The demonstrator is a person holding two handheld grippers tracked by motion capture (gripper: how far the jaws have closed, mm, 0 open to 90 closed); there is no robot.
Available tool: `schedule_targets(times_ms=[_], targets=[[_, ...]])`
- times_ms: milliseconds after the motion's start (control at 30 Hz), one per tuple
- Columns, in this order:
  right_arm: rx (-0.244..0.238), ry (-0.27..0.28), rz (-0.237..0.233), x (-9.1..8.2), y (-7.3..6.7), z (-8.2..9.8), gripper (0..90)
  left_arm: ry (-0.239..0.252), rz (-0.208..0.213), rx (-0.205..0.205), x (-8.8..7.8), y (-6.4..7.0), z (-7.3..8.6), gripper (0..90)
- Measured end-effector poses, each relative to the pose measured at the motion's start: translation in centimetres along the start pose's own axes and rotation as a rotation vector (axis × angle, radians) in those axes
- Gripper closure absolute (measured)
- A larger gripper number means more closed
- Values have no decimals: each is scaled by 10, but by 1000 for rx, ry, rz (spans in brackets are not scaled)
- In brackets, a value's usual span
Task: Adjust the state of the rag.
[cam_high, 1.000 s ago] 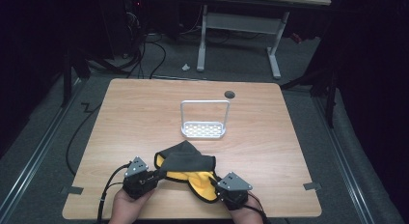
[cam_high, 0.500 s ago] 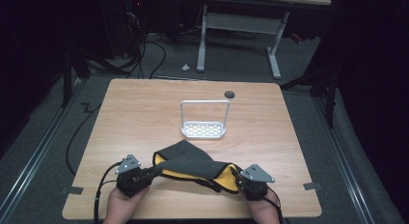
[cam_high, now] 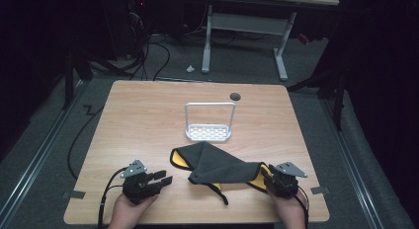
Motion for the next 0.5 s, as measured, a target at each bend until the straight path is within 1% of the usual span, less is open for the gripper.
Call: schedule_targets(times_ms=[33, 67, 100, 133, 167, 200, 233, 267, 300, 367, 400, 433, 467, 500], targets=[[7, 19, -6, -6, -1, -2, 585, -7, 5, 7, 2, 3, 2, 543], [7, 27, -1, -9, -2, -3, 577, -19, 14, 15, 5, 6, 4, 527], [4, 36, -5, -11, -3, -5, 571, -51, 25, 44, 13, 16, 10, 512], [4, 36, -5, -11, -3, -5, 571, -51, 25, 44, 13, 16, 10, 506], [4, 52, -5, -15, -6, -7, 565, -63, 24, 65, 17, 20, 13, 504], [4, 52, -5, -15, -6, -7, 565, -72, 27, 77, 20, 24, 15, 504], [-11, 63, -5, -18, -10, -9, 560, -80, 31, 82, 26, 30, 16, 501], [-11, 63, -5, -18, -10, -9, 560, -80, 31, 82, 26, 30, 16, 500], [-17, 72, -11, -20, -13, -11, 555, -80, 33, 73, 30, 32, 15, 500], [-45, 89, -17, -23, -21, -14, 552, -77, 40, 51, 39, 35, 11, 500], [-55, 94, -25, -25, -25, -15, 552, -81, 32, 52, 44, 35, 9, 500], [-59, 101, -33, -26, -30, -16, 551, -87, 37, 43, 47, 36, 7, 510], [-77, 110, -57, -28, -42, -17, 548, -91, 50, 37, 50, 39, 7, 626], [-77, 110, -57, -28, -42, -17, 548, -85, 38, 56, 50, 40, 6, 626]])
Point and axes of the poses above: each handheld gripper's, and its own axes: x roughly forward along the jaws, z roughly out of its underside, y roughly to its right, the point moved 10 cm from there along x, roughly forward along the jaws, and after that the axes turned 6 degrees about -z, right-handed, at the moved point
